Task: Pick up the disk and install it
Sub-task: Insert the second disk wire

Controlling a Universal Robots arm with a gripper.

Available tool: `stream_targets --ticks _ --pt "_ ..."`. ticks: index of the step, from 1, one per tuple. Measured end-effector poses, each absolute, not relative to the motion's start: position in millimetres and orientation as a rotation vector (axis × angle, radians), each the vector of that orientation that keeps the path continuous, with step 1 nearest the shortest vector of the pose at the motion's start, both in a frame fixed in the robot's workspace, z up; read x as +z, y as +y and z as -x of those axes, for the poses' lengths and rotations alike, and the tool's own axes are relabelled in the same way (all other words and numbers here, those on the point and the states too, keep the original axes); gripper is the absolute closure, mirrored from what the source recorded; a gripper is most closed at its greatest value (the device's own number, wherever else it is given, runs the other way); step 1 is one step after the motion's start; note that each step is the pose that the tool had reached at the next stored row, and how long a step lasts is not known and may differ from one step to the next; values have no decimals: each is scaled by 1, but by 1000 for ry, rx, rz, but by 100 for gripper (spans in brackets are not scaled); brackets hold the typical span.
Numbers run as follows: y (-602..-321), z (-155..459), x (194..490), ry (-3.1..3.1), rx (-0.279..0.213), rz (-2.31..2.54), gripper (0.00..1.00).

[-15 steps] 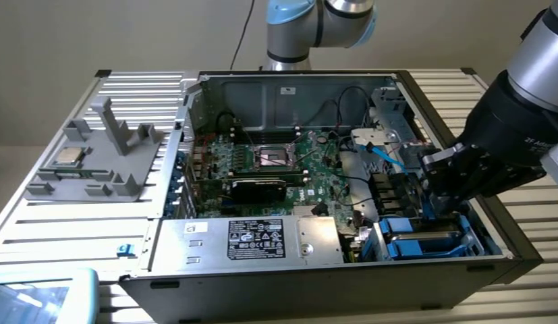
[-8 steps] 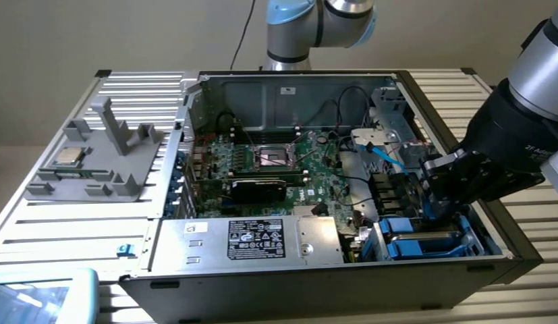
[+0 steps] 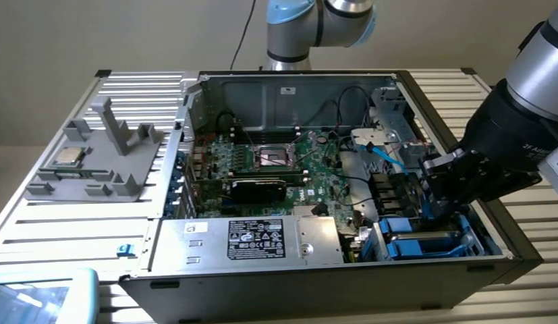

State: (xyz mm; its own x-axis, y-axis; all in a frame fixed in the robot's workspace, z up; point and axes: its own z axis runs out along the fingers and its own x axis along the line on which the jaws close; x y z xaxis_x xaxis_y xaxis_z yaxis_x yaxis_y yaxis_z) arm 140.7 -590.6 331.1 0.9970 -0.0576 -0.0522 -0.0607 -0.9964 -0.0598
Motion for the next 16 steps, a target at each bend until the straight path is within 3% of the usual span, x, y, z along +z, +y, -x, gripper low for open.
stream_targets --ticks 2,3,4,16 --pt "-591 -140 335 89 71 3086 89" --pt "-585 -140 336 73 27 3088 89" --pt "-583 -140 335 69 18 3087 89" --pt "-582 -141 334 68 17 3085 89"
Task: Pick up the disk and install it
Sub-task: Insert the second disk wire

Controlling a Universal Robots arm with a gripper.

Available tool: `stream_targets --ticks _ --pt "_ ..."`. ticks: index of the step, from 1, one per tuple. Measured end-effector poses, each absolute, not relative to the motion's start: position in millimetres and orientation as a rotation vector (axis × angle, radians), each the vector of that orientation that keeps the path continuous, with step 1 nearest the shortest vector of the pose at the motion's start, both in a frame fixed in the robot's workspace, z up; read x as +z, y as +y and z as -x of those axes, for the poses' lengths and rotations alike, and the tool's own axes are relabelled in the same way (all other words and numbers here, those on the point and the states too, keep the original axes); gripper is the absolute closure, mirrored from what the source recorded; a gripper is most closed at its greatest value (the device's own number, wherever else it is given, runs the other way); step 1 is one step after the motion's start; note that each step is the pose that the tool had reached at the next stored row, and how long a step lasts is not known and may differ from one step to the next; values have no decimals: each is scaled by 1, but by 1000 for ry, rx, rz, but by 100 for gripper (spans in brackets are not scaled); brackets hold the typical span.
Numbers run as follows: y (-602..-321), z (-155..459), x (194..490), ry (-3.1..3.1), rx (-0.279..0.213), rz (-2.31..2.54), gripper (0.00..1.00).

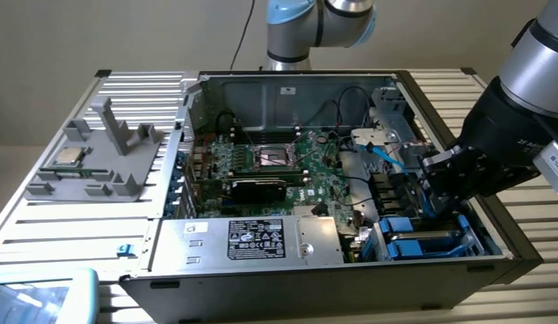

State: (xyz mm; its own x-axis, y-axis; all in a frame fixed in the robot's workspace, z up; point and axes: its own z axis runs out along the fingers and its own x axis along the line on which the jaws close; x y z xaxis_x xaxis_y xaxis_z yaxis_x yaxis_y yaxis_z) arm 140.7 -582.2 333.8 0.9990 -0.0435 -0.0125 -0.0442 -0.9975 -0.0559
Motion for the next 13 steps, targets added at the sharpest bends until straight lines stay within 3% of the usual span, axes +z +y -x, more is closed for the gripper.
stream_targets --ticks 13 --pt "-582 -141 334 68 17 3085 89"
